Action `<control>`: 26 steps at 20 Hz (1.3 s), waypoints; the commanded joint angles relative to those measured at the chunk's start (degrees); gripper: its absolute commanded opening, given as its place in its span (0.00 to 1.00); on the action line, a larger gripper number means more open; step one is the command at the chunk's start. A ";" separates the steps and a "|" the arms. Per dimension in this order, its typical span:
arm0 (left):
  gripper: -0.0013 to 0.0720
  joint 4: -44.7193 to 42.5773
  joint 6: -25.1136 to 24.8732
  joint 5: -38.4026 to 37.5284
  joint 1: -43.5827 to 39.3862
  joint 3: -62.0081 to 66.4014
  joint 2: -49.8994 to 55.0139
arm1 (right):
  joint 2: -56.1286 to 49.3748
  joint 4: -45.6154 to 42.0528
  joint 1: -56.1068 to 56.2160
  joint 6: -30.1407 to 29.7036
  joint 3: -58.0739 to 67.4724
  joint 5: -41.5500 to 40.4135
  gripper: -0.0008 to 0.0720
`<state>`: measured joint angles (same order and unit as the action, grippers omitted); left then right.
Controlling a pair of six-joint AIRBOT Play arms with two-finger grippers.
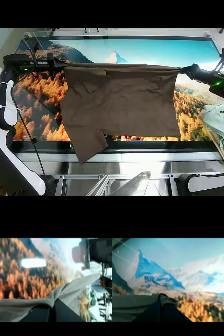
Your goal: Fold the shirts.
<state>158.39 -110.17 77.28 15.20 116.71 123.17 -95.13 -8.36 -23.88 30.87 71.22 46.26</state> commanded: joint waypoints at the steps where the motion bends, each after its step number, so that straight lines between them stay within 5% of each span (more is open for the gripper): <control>1: 0.05 0.76 -0.17 -0.66 1.11 0.04 -0.61 | -0.37 -0.04 -0.96 0.11 0.66 0.81 0.03; 6: 0.05 0.07 -0.13 6.05 -1.09 -0.57 -0.55 | -1.38 -1.86 -0.94 1.38 0.11 10.40 0.03; 9: 0.05 -5.35 2.56 6.10 -2.05 -3.34 -0.55 | -1.38 -8.39 -1.01 5.44 -3.13 10.38 0.03; 18: 0.04 -8.98 11.30 11.21 -2.45 -12.68 -0.55 | -1.38 -10.58 -1.03 4.52 -14.91 9.09 0.03; 26: 0.04 -10.32 12.07 10.93 -2.43 -15.21 -0.55 | -1.38 -10.54 -1.05 4.96 -14.86 8.61 0.04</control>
<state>149.27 -98.54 88.07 12.78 101.71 122.63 -96.47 -18.68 -24.93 35.88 56.47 55.22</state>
